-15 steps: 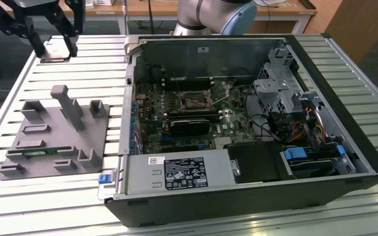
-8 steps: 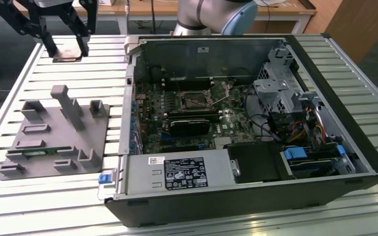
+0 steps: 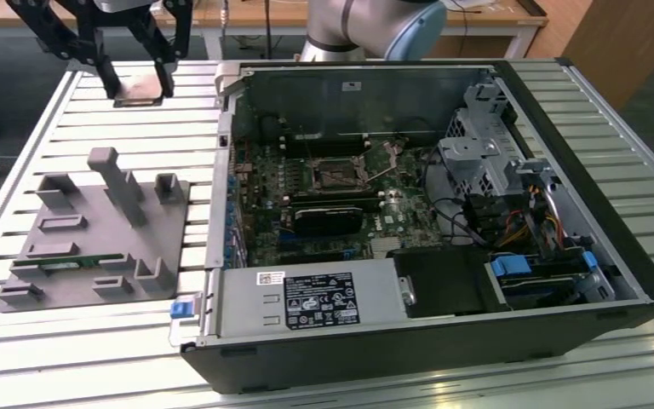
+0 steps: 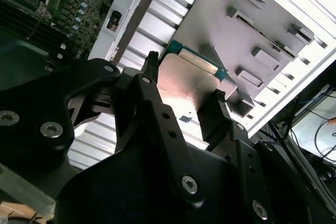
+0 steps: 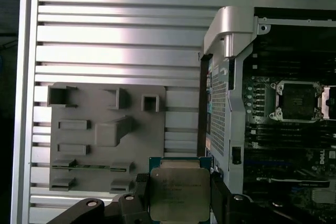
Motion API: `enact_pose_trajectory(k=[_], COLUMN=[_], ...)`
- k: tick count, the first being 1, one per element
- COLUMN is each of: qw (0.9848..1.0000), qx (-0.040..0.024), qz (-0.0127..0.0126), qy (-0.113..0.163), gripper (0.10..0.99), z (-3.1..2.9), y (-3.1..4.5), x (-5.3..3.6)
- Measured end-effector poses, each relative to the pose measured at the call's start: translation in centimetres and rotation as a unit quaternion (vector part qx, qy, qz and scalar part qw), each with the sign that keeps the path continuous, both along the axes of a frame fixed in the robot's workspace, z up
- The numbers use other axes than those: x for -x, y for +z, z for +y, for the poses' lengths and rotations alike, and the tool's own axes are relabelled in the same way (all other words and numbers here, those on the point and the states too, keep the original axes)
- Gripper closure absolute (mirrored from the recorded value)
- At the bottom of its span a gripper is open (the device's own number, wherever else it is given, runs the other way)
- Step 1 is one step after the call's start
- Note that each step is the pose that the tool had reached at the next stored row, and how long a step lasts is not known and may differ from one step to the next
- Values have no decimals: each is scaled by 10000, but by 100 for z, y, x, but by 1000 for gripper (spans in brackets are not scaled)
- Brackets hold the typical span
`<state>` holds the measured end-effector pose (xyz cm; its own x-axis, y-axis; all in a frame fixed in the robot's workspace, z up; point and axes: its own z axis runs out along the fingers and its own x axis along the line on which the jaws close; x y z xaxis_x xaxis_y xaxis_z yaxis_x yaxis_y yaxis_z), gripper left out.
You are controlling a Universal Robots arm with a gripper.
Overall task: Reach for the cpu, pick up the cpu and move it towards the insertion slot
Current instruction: 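Pick up the cpu and move it towards the insertion slot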
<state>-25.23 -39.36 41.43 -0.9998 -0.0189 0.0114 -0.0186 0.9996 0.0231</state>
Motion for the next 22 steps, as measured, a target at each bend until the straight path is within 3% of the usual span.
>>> enact_pose_trajectory(k=[10,22], qw=[10000,10000], qx=[0,0], qz=[0,0], qy=[0,1], gripper=[541,541], z=[23,90], y=[-3,-5], x=[-248,-600])
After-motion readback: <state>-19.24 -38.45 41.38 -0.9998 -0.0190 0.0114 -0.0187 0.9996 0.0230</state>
